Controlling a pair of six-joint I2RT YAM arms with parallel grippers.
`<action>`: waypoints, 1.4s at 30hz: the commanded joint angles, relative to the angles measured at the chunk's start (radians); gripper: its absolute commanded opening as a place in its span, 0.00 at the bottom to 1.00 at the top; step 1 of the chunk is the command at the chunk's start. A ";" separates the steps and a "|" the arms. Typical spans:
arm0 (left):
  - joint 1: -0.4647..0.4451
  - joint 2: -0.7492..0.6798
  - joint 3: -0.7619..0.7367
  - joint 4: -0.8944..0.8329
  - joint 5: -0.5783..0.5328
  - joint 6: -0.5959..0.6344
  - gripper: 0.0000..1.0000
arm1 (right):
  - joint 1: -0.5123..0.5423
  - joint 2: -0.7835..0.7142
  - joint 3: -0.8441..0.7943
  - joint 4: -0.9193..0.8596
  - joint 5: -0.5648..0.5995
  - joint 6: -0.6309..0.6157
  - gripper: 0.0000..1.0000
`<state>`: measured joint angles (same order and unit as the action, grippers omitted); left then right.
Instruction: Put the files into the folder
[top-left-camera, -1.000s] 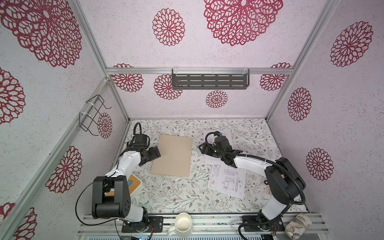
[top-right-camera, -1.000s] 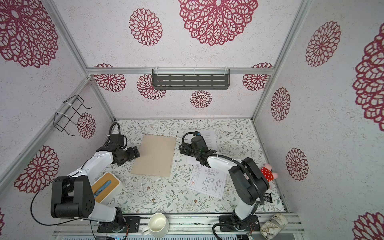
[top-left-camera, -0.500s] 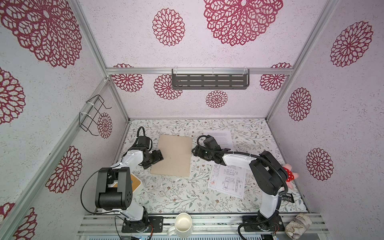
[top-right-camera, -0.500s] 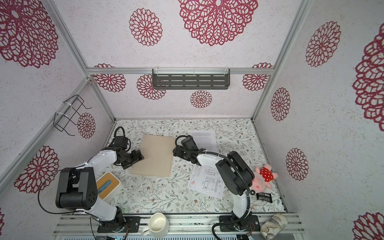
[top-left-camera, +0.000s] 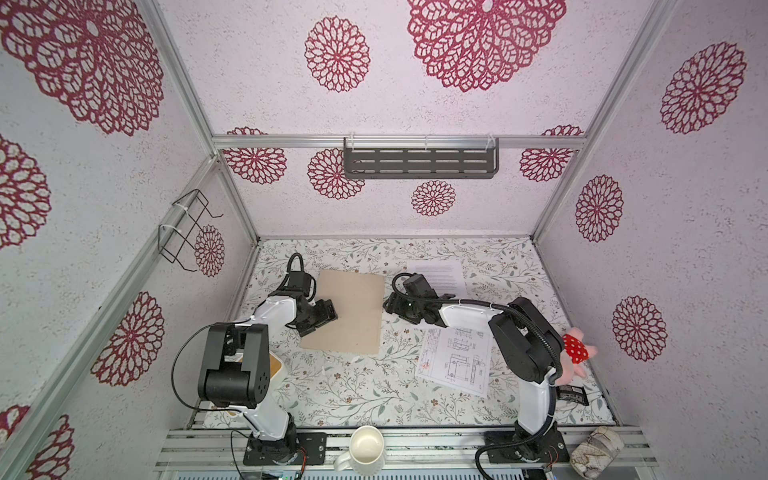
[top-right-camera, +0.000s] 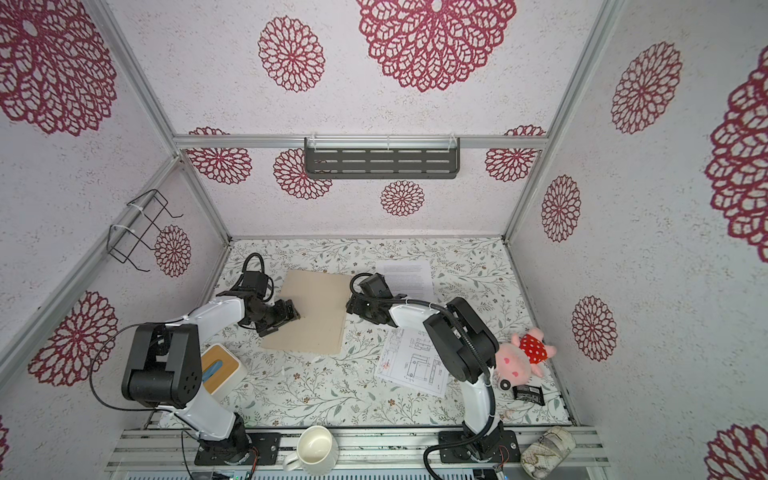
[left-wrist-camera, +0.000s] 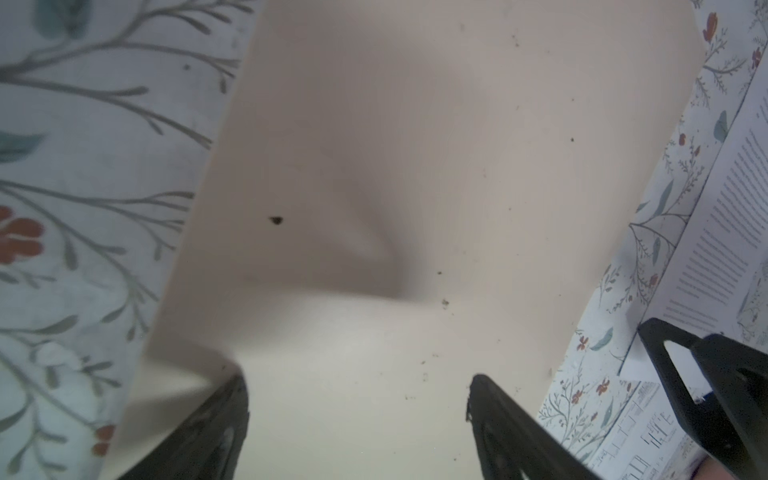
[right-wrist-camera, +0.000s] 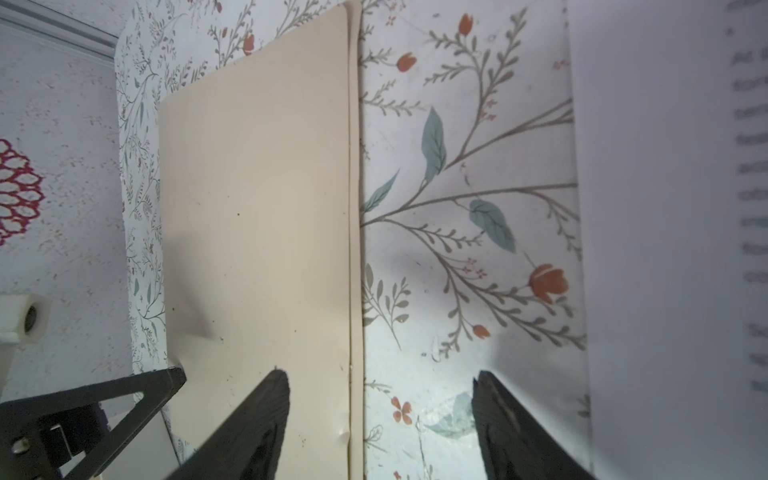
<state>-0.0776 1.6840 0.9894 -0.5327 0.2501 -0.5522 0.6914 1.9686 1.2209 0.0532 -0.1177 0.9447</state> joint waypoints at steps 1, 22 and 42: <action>-0.021 0.032 0.030 0.022 0.017 -0.016 0.84 | -0.018 -0.006 0.024 -0.013 -0.005 0.017 0.73; 0.086 -0.072 -0.010 -0.057 -0.132 0.034 0.88 | -0.015 0.009 0.019 0.074 -0.062 0.002 0.74; 0.056 0.052 0.025 0.009 0.058 0.052 0.86 | -0.031 0.010 0.014 0.073 -0.080 0.015 0.83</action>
<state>0.0013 1.7222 0.9890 -0.5560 0.2703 -0.5159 0.6685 1.9831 1.2209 0.1146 -0.1890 0.9463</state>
